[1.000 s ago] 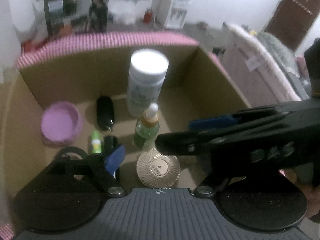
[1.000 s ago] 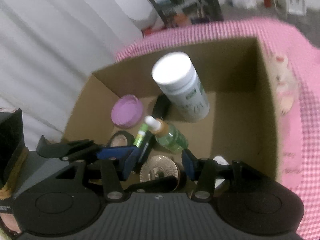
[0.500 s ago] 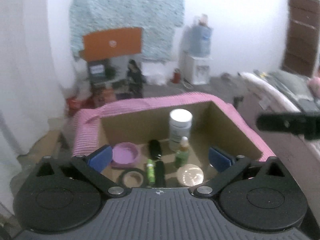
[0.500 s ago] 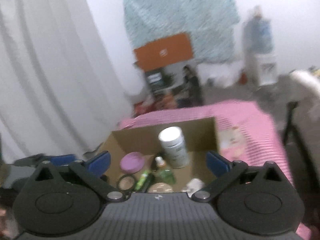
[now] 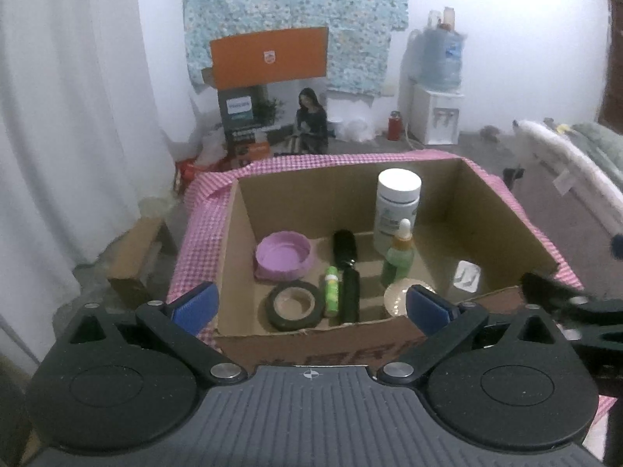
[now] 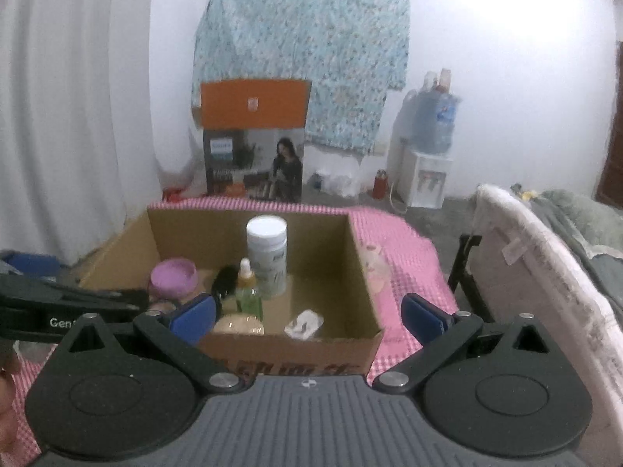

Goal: Organize rigid objects

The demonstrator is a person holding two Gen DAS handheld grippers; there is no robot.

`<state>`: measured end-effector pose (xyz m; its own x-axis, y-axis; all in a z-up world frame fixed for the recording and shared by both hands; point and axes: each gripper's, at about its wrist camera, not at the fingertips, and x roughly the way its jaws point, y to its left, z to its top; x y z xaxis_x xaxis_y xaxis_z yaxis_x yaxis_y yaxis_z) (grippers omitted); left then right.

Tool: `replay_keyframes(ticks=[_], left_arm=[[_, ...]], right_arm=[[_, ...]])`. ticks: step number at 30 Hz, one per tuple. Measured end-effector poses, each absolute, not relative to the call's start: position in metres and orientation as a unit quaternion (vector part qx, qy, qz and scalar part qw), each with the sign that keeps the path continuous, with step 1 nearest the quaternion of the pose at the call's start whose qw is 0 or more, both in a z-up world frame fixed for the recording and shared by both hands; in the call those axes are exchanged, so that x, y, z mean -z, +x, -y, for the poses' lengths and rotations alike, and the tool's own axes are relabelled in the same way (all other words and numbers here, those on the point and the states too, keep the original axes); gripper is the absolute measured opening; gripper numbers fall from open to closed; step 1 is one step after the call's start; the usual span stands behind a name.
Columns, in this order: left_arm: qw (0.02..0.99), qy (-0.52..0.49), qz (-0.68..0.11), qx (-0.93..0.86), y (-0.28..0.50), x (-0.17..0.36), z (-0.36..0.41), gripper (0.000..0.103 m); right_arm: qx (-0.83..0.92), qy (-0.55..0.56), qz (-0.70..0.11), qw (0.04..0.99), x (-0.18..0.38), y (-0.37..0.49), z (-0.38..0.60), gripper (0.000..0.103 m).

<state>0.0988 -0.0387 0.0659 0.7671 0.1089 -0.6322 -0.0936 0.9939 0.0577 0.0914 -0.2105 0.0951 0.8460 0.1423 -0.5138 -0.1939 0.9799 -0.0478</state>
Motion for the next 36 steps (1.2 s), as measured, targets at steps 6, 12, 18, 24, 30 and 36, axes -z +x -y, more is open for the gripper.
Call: replay_keyframes(ticks=[6, 12, 18, 24, 30, 36], left_arm=[[0.931, -0.006, -0.360, -0.055, 0.097, -0.059, 0.029, 0.103], [0.926, -0.008, -0.371, -0.062, 0.099, -0.053, 0.026, 0.103], [0.924, -0.011, -0.377, -0.061, 0.102, -0.050, 0.023, 0.103], [0.921, -0.015, -0.386, -0.058, 0.105, -0.047, 0.019, 0.103], [0.920, -0.016, -0.387, -0.058, 0.105, -0.047, 0.017, 0.103], [0.921, -0.014, -0.386, -0.060, 0.106, -0.047, 0.015, 0.102]], right_arm=[[-0.090, -0.027, -0.304, 0.948, -0.080, 0.105, 0.209, 0.103], [-0.097, -0.014, -0.331, 0.939, -0.070, 0.111, 0.208, 0.103], [-0.097, -0.014, -0.342, 0.935, -0.068, 0.114, 0.206, 0.103], [-0.096, -0.011, -0.352, 0.931, -0.067, 0.117, 0.205, 0.103], [-0.096, -0.013, -0.357, 0.929, -0.067, 0.118, 0.203, 0.103], [-0.097, -0.013, -0.358, 0.929, -0.068, 0.119, 0.203, 0.103]])
